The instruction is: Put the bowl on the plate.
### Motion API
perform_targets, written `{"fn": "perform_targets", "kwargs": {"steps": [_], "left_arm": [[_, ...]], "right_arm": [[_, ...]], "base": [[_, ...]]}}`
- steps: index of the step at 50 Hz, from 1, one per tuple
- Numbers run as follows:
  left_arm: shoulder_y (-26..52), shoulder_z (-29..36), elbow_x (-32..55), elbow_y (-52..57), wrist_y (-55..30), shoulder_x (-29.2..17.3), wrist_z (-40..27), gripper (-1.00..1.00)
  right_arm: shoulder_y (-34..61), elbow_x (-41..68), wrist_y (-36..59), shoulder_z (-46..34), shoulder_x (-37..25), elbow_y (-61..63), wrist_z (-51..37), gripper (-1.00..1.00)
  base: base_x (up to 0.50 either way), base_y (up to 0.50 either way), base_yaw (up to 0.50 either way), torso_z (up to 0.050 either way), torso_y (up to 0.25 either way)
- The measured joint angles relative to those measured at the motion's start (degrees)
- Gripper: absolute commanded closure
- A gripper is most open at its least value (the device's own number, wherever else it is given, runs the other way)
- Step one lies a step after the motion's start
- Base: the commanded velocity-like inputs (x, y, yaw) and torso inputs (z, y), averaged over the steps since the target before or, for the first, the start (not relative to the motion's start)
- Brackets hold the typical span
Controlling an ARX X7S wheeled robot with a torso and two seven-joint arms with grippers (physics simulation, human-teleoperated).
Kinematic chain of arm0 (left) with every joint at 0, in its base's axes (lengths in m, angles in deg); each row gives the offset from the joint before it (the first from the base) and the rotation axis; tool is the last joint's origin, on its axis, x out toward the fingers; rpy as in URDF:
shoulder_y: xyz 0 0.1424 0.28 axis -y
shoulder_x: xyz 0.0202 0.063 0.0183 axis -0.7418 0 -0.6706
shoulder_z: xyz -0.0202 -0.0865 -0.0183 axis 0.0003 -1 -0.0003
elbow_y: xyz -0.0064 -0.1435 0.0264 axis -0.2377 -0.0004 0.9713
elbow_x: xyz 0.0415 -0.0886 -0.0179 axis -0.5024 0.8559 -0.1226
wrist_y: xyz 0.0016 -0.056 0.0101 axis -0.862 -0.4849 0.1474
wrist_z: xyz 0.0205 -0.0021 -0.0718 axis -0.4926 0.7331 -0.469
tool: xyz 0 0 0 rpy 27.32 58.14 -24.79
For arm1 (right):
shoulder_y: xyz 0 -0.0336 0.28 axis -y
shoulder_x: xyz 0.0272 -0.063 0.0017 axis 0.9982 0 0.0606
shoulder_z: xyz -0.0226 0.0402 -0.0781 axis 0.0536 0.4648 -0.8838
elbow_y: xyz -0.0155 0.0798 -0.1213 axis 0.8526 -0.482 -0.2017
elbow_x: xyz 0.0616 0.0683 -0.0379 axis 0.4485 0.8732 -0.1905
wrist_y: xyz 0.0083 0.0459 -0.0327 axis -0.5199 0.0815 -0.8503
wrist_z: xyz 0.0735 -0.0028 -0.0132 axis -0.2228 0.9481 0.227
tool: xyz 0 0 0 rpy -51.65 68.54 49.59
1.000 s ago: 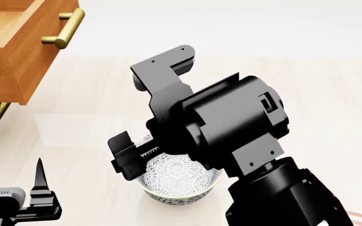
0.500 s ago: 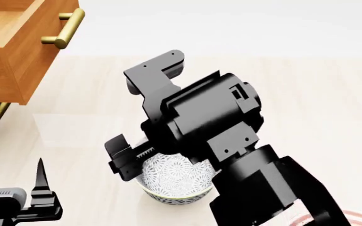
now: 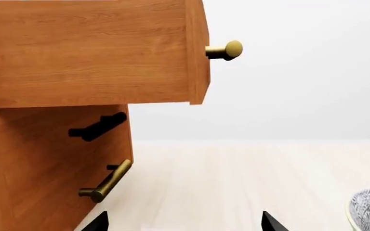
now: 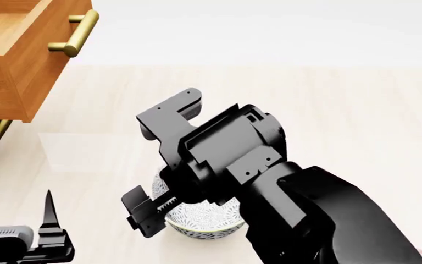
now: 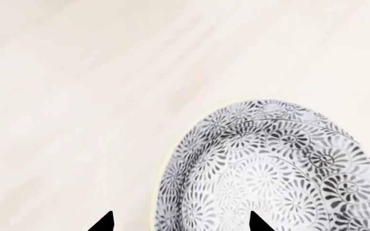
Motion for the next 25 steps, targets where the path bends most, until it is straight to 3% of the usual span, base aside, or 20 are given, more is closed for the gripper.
{"fn": "perform_targets", "kwargs": {"steps": [10, 25], "left_arm": [[0.0, 0.4, -0.1, -0.7, 0.8, 0.0, -0.1, -1.00], [0.0, 0.5, 0.1, 0.1, 0.3, -0.4, -0.5, -1.00]], "right_arm": [[-0.2, 3.5, -3.5, -6.2, 0.1, -1.9, 1.3, -1.00], [-2.5, 3.0, -5.5, -8.7, 0.1, -2.1, 2.8, -1.00]], "base": [[0.00, 0.00, 0.00, 0.000, 0.000], [0.00, 0.00, 0.00, 0.000, 0.000]]}}
